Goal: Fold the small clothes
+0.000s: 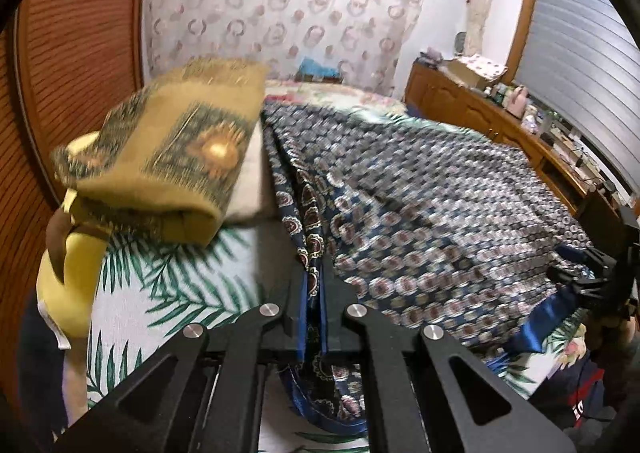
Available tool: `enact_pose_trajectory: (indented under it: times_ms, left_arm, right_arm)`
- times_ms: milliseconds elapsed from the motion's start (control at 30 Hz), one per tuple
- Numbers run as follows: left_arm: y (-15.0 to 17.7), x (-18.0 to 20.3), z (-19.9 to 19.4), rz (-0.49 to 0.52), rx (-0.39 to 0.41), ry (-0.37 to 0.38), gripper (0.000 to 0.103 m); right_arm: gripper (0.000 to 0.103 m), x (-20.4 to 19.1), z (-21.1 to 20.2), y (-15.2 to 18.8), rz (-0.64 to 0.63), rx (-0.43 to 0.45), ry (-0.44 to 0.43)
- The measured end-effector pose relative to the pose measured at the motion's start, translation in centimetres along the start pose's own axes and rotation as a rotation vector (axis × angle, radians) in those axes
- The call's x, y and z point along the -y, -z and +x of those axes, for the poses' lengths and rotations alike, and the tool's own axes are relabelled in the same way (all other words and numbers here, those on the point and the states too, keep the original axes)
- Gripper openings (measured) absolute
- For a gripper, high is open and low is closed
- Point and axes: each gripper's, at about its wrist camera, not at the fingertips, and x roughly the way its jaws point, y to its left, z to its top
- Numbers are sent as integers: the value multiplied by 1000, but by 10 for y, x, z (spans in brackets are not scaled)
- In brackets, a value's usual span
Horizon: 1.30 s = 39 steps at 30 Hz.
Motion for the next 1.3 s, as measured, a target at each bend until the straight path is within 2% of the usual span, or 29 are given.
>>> enact_pose_trajectory:
  times_ms: [67, 200, 333, 500, 567, 933, 1100, 1300]
  left_arm:
    - [-4, 7, -5, 14, 16, 7, 5]
    - [-12, 22, -11, 26, 43, 34, 5]
    - [-29, 45, -15, 58, 70, 81, 5]
    - [-52, 87, -14, 122, 85, 159, 5]
    - [-60, 109, -12, 161, 87, 190, 5]
    - [-81, 209, 0, 279, 92, 329, 5]
    - [-83, 246, 7, 317, 97, 381, 5]
    - [-87, 281, 13, 353, 93, 441, 5]
  right_arm:
    - [77, 0, 1, -1, 1, -3, 1]
    - [69, 4, -2, -1, 3, -8, 4]
    - [65, 16, -12, 1, 19, -6, 9]
    - [44, 33, -30, 9, 44, 2, 9]
    - [41, 39, -36, 13, 48, 5, 14]
    - [35, 71, -71, 42, 94, 40, 4]
    - [34, 87, -90, 57, 132, 79, 15]
    - [30, 96, -93, 68, 167, 83, 31]
